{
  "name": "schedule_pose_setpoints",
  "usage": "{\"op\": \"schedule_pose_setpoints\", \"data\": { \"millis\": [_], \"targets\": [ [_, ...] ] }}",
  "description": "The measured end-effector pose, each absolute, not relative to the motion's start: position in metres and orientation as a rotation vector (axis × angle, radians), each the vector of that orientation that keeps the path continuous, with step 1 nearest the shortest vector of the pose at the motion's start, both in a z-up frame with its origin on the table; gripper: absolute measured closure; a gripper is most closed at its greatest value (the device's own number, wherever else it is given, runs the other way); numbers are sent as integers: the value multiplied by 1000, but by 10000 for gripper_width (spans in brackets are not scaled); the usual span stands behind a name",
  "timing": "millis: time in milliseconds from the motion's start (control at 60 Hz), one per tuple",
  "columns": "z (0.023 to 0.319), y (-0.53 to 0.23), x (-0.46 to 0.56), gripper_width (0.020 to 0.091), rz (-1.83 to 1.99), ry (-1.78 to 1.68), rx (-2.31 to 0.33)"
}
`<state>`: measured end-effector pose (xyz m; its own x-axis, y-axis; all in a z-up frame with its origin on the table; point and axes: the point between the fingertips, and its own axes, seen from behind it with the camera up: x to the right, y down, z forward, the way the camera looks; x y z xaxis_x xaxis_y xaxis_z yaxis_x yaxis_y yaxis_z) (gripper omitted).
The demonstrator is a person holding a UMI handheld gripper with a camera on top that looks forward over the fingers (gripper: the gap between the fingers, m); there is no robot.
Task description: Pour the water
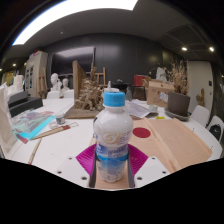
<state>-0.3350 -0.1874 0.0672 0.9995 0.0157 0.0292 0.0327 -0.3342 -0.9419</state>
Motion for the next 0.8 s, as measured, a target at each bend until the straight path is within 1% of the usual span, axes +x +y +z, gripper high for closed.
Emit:
{"op": "schedule_pose_setpoints", "data": {
  "millis": [50, 83, 100, 117, 233, 283, 367, 533, 650, 800],
  "targets": [
    [67, -188, -335, 719, -18, -40, -1915],
    [68, -188, -335, 741, -24, -44, -1917],
    [68, -188, -334, 741, -30, -45, -1920],
    [68, -188, -336, 760, -34, -48, -1921],
    [74, -187, -331, 760, -65, -50, -1930],
    [84, -186, -326, 761, -83, -48, -1925],
    [110, -178, -306, 761, -146, -56, -1907],
    [164, -142, -236, 759, -405, -134, -1851],
    [195, -103, -188, 760, -640, -257, -1794],
    [221, -49, -168, 760, -978, -540, -1649]
  ]
}}
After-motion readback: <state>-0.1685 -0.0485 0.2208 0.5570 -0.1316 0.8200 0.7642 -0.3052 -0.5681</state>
